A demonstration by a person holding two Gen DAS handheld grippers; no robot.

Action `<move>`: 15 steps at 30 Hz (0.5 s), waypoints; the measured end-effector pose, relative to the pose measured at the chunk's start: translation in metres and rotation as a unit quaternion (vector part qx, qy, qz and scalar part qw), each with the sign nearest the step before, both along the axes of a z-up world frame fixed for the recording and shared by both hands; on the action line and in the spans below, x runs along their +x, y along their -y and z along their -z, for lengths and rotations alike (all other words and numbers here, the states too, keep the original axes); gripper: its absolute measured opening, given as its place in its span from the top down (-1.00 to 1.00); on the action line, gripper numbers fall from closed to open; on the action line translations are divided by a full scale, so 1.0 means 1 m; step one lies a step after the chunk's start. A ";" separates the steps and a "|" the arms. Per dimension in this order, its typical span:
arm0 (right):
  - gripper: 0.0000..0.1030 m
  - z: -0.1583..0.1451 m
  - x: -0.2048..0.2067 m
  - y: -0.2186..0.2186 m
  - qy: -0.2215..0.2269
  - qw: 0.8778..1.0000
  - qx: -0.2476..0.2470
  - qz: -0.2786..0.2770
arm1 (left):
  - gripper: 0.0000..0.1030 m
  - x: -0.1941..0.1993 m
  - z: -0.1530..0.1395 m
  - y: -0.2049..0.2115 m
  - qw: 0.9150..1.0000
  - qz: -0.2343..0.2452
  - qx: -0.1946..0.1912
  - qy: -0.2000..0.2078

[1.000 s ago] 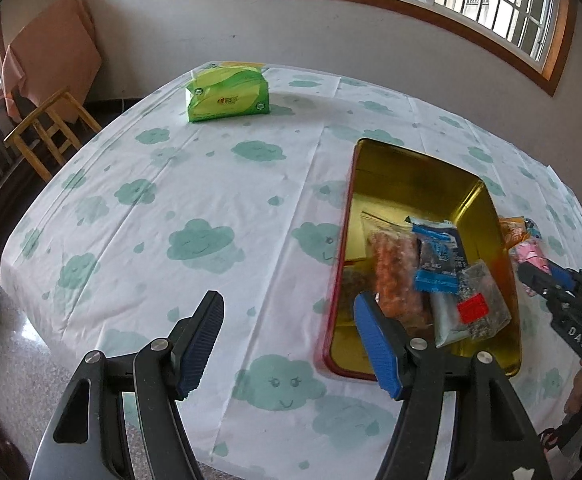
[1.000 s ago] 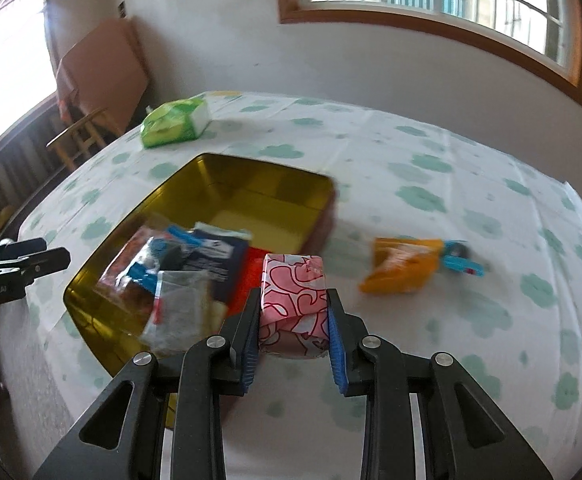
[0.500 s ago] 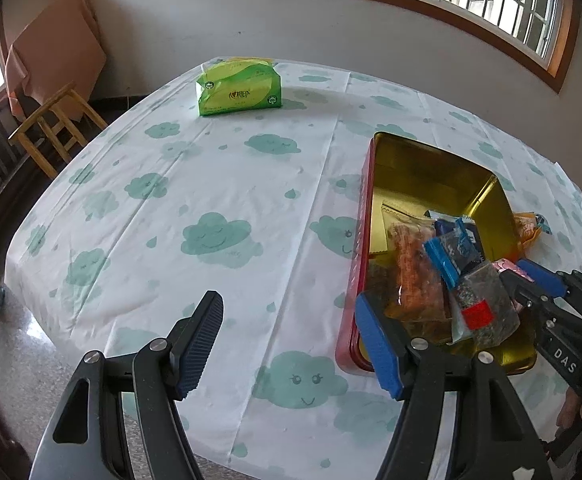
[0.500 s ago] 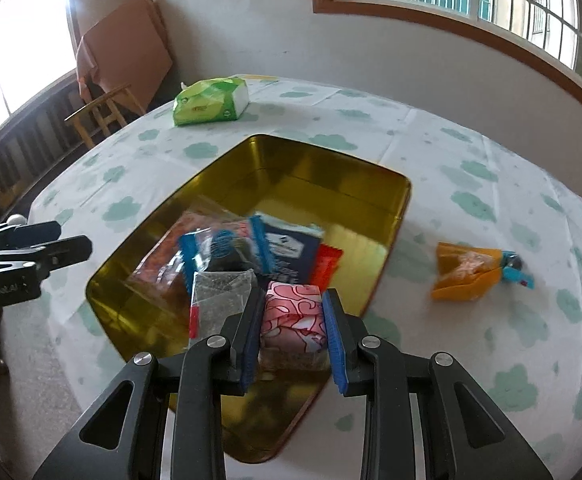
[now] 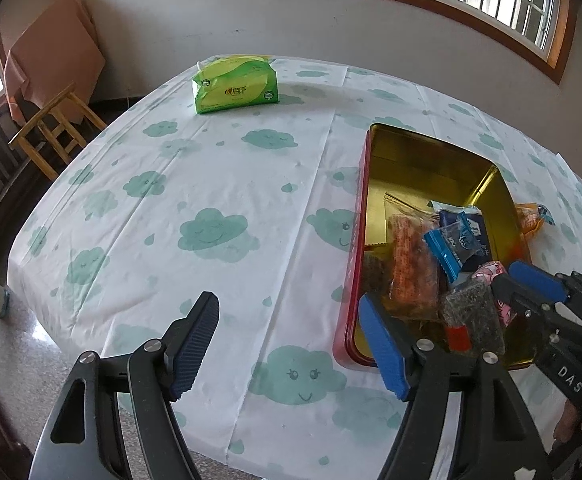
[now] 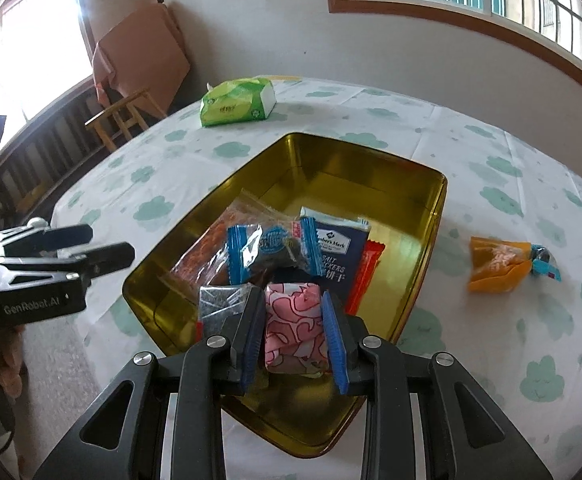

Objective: Organize snacks
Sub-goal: 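Open the right tool to drop the pink candy and lift away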

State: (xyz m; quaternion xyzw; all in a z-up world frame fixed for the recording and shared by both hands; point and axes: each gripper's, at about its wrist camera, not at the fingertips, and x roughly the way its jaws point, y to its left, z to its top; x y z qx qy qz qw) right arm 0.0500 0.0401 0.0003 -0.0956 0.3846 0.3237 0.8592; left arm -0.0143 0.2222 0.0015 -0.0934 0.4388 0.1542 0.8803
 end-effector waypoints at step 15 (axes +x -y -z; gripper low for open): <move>0.09 -0.012 0.005 0.040 0.013 0.999 0.030 0.033 | -0.40 0.002 -0.001 0.014 1.000 0.011 0.007 -0.004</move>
